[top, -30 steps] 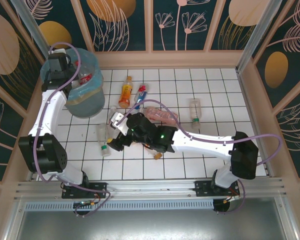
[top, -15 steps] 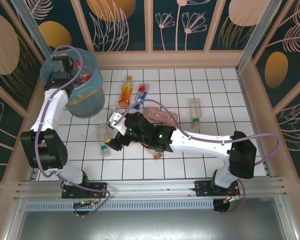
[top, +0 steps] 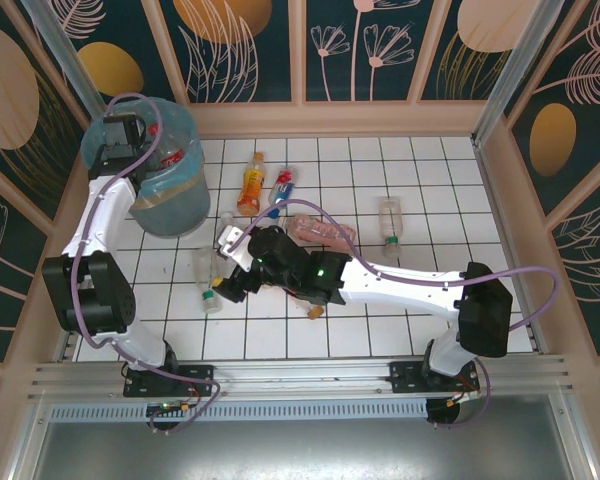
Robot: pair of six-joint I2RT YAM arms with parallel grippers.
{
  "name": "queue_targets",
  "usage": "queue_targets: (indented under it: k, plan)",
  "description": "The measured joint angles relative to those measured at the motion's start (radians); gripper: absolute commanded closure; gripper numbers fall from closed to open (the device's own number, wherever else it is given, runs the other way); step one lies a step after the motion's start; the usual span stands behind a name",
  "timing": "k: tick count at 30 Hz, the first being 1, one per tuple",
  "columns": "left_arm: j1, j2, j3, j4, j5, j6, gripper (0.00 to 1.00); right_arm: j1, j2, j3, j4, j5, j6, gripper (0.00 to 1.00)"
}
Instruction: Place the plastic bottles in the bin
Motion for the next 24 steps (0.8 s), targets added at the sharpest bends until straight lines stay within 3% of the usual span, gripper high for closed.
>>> queue_targets:
  k: [4, 13, 16, 20, 24]
  plan:
    - [0.0, -0.05, 0.028, -0.032, 0.028, -0.013, 0.37, 0.0, 0.0, 0.006, -0.002, 0.011, 0.001, 0.01]
    - [0.0, -0.291, 0.05, -0.021, 0.021, -0.037, 0.34, -0.009, 0.028, 0.069, -0.026, 0.078, 0.056, 0.01]
    - [0.0, -0.396, -0.028, 0.017, 0.049, -0.061, 0.35, -0.036, 0.043, 0.075, -0.028, 0.075, 0.105, 0.01]
    - [0.0, -0.517, -0.189, 0.076, 0.17, -0.115, 0.4, -0.095, 0.063, 0.075, -0.033, 0.038, 0.177, 0.01]
    - [-0.04, -0.611, -0.362, 0.134, 0.286, -0.146, 0.41, -0.153, 0.08, 0.075, -0.035, -0.026, 0.244, 0.08]
